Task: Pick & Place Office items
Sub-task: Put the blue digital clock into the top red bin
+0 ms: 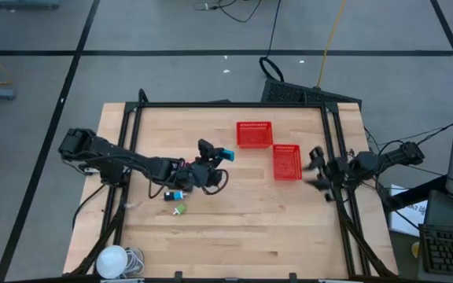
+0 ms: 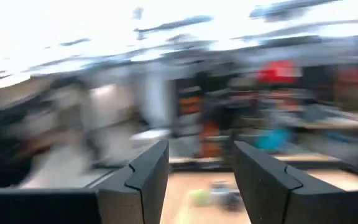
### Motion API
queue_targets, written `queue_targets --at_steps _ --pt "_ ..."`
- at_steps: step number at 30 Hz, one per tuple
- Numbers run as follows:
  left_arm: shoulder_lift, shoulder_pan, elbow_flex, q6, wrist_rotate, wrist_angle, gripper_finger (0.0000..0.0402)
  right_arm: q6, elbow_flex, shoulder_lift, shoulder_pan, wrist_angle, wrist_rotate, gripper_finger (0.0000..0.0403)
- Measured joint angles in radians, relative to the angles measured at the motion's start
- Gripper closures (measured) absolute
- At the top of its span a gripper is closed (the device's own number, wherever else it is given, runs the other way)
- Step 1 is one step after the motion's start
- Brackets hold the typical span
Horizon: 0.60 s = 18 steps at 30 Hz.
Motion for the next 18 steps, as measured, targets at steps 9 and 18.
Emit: queue_targets --at_steps 9,18 --pt "0.089 0.013 0.0 0.162 -0.007 0.246 0.0248 0.19 0.0 0.315 -0.024 0.131 0.339 0.0238" --pt "0.134 0.034 0.0 0.207 -0.007 0.318 0.023 0.267 0.021 0.677 -0.098 0.463 0.284 0.0199"
